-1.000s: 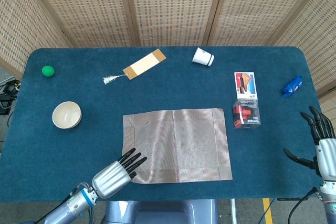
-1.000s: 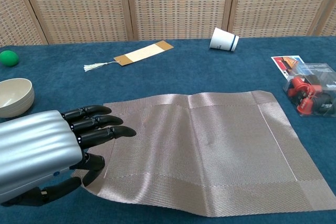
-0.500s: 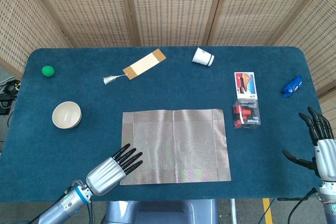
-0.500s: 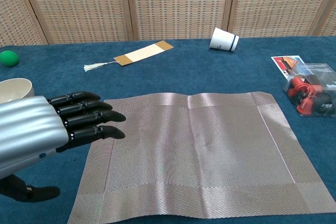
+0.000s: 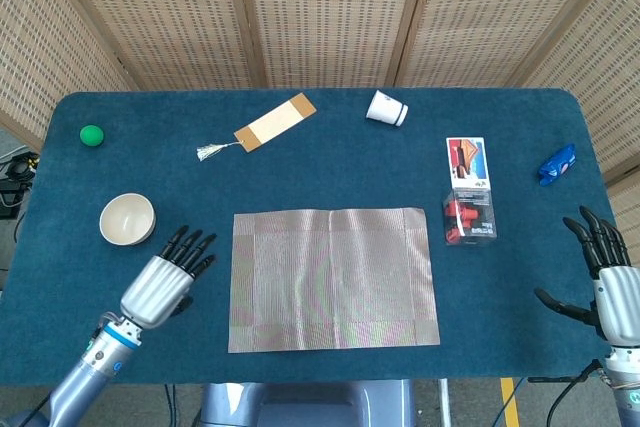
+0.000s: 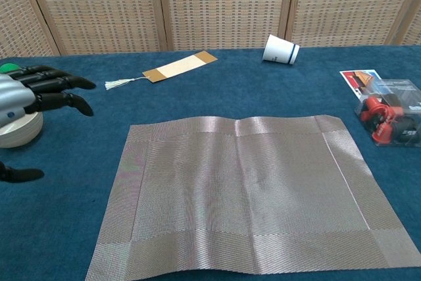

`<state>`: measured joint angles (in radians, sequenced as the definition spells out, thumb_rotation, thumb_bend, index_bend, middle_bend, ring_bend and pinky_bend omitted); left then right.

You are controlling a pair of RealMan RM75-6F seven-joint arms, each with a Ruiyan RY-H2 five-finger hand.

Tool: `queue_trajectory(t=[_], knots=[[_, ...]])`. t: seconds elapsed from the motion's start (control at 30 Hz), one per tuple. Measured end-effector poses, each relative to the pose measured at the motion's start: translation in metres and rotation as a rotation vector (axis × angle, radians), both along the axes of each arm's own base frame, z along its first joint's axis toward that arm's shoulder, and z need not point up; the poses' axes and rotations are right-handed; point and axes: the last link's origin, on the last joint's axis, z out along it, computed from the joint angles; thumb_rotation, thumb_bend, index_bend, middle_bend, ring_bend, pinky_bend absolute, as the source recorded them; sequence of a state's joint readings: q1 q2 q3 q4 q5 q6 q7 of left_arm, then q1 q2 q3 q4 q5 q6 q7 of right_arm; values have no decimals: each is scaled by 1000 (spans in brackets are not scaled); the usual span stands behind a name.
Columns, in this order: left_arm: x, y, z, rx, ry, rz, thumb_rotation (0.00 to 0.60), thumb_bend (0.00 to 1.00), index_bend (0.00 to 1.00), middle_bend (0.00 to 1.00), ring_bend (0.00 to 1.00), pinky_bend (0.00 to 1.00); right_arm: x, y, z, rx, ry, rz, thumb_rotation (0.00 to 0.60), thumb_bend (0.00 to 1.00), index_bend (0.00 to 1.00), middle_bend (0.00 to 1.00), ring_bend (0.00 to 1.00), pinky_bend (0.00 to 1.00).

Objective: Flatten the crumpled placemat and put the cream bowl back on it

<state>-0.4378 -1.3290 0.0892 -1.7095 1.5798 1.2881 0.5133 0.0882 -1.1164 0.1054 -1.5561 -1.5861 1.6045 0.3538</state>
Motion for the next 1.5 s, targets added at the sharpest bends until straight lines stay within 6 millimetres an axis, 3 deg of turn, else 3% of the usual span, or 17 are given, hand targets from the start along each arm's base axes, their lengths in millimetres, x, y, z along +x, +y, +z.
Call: queue_trajectory(t=[0.27, 0.53, 1.03, 1.37, 1.5], knots=[[-48, 33, 20, 116, 0, 175, 600, 207, 351, 0, 0, 0, -1, -2, -6, 11, 22, -9, 600, 258, 136, 0, 0, 0], [-92, 57, 21, 159, 27, 306, 600, 258, 407, 0, 0, 0, -2, -3, -8, 10, 30, -17, 600, 258, 136, 0, 0, 0], [-124, 74, 18, 199, 80, 403, 600, 310, 428, 0, 0, 0, -2, -4, -6, 11, 24, -17, 600, 258, 136, 0, 0, 0], [-132, 77, 8, 187, 105, 431, 600, 314, 480, 0, 0, 0, -2, -3, -8, 16, 24, -15, 600, 258, 136, 0, 0, 0], [-132, 81, 1, 186, 110, 438, 600, 362, 518, 0, 0, 0, -2, -3, -7, 14, 21, -13, 600, 258, 136, 0, 0, 0]])
